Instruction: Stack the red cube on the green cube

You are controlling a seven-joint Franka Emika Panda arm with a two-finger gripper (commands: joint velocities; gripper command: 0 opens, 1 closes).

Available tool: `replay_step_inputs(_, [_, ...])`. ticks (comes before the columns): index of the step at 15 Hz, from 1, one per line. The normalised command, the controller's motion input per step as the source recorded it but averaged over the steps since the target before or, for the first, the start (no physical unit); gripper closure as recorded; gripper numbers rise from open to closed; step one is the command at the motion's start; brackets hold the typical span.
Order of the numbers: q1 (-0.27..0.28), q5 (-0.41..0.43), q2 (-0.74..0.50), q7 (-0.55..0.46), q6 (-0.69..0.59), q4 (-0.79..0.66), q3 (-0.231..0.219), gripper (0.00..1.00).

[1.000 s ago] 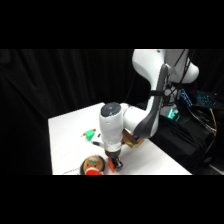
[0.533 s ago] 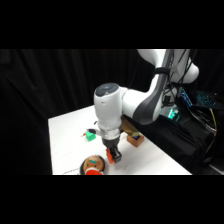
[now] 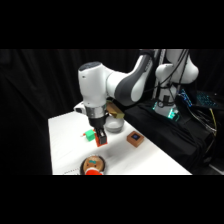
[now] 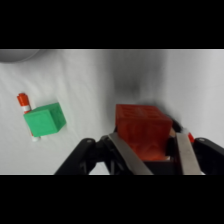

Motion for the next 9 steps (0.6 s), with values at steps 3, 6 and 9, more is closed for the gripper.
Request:
replay_step_inputs(3, [-0.2,0.056,-0.06,-0.29,-0.21,0.18,-0.033,0.75])
replay_step_inputs(6, [-0.171,0.083,-0.01,-0.28,-0.24,0.24,-0.028,0.75])
replay_step_inputs(9, [-0.133,0.108,0.02,-0.25,-0.2,0.23,-0.02,0.75])
